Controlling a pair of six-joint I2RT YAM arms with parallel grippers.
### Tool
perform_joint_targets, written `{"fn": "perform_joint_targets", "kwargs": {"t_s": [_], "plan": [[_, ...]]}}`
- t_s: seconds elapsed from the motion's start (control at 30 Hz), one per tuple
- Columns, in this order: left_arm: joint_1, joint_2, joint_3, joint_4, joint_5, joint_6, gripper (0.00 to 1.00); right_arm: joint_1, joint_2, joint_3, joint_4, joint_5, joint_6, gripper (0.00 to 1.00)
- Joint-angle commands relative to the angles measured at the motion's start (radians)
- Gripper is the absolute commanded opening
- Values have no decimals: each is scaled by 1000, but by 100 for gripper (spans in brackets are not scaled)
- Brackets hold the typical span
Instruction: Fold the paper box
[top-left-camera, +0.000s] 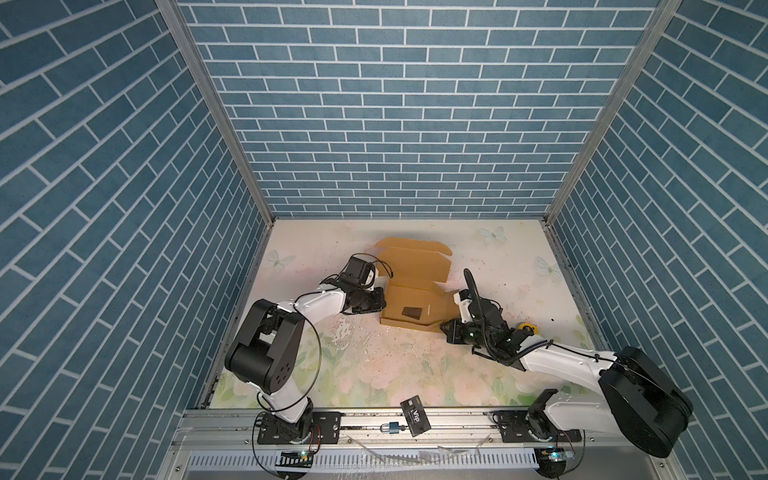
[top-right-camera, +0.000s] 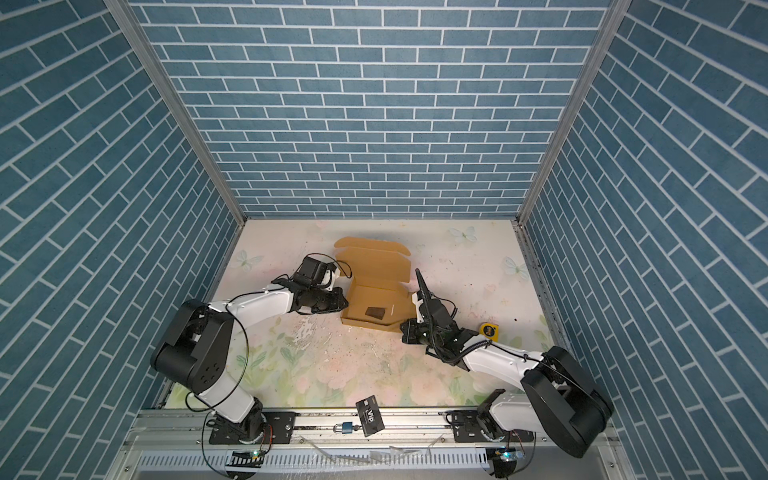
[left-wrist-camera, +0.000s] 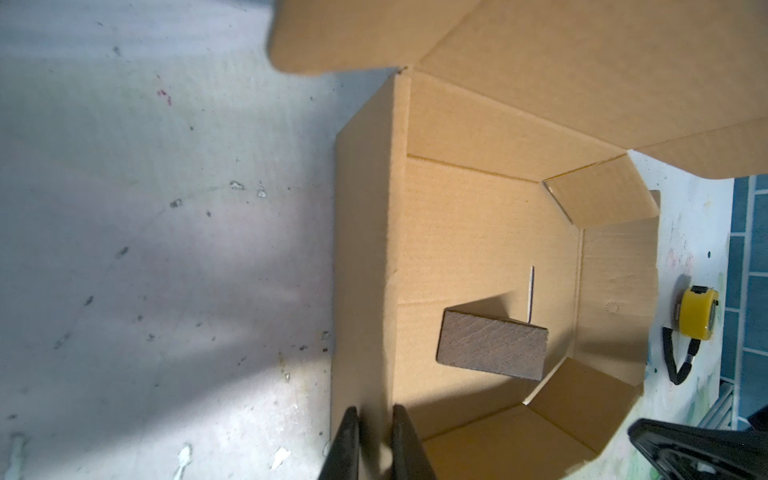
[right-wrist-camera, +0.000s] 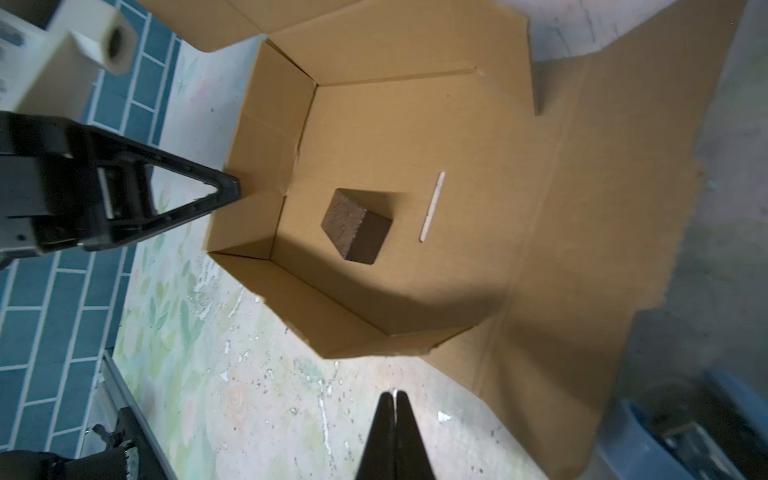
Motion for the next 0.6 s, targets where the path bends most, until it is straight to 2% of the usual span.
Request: {"fn": "perform_joint_targets", "kwargs": {"t_s": [0.0, 0.13, 0.4, 0.57], "plan": [[-7, 6, 15, -23, -12, 14, 17, 3, 70, 61, 16, 30, 9, 0], [-7, 9, 1, 6, 10, 2, 17, 4, 153, 91, 113, 8, 18, 0], [-11, 19, 4, 3, 6, -3, 17, 18, 302, 199, 130, -88, -19, 0], [-11, 10, 15, -19, -2, 8, 17, 22, 297, 215, 106, -111, -28, 0]]}}
